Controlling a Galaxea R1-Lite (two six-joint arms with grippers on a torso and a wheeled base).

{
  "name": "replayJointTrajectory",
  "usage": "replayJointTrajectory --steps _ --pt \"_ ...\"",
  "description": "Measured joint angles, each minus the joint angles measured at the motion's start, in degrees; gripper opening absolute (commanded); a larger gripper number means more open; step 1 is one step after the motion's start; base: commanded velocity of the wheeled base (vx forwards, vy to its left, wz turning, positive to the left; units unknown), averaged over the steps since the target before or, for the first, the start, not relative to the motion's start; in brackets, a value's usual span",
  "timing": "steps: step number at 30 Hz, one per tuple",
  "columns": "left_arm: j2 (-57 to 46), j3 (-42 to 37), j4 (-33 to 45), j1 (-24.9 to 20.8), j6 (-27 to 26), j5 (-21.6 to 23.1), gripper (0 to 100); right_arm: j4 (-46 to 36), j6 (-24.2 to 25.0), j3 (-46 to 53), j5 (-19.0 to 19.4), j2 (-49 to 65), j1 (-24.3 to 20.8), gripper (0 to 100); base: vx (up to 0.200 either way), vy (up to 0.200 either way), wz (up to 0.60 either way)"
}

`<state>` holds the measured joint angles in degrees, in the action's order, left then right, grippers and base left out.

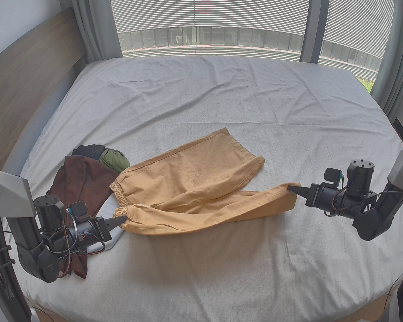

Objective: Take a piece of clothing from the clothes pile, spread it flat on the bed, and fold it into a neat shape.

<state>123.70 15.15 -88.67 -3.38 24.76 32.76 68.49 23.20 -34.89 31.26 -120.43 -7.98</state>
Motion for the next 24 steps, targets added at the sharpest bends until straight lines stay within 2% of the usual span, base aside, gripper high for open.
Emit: replayJointTrajectory --steps 6,24 --pt "-0.1 0.5 0.0 -0.2 3.1 -0.8 0 -5.5 0.1 -6.3 -0.3 0.8 -0.1 0 0.000 0.000 0.00" --pt "-0.1 3.3 0.0 -0.5 7.7 -4.9 0 -17.7 0.8 -24.4 -2.1 -0.6 -1.4 0 0.000 0.000 0.00"
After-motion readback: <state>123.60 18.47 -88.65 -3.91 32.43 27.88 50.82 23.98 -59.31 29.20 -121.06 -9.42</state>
